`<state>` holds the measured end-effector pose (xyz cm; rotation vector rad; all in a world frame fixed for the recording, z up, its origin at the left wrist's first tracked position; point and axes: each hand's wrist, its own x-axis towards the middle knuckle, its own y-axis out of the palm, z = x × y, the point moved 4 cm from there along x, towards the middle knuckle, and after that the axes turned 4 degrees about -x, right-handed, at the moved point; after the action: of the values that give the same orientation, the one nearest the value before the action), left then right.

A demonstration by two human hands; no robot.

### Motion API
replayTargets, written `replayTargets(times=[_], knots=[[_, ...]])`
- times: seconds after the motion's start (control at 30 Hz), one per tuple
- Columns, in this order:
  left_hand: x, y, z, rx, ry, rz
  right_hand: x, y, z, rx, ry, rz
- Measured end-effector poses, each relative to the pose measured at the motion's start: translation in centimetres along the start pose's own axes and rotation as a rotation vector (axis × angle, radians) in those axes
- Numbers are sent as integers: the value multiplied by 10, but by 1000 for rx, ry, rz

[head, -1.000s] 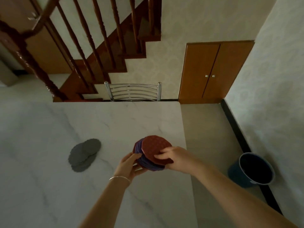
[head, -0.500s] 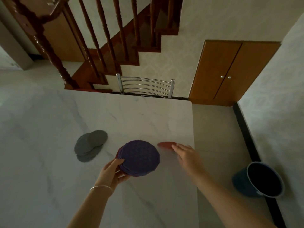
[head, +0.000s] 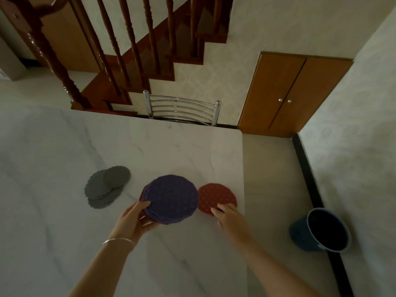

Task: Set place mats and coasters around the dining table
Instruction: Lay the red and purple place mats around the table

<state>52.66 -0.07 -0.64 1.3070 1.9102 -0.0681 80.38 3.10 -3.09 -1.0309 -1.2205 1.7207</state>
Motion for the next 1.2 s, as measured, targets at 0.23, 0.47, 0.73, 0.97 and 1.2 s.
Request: replayTargets(times=[0.23, 0.47, 0.73, 0.97, 1.2], knots=[[-2, 5, -5, 21, 8, 18, -3, 17, 0, -25, 40, 34], [-2, -1, -6, 18, 2, 19, -8, 27, 1, -62, 41, 93], [0, -2, -1, 20, -18, 2, -9, 9, 1, 161, 128, -59], [-6, 13, 2, 22, -12, 46, -2, -76, 60, 428, -55, -481], [-21, 29, -2, 21, 23, 127, 3, -86, 102, 404, -170, -159]])
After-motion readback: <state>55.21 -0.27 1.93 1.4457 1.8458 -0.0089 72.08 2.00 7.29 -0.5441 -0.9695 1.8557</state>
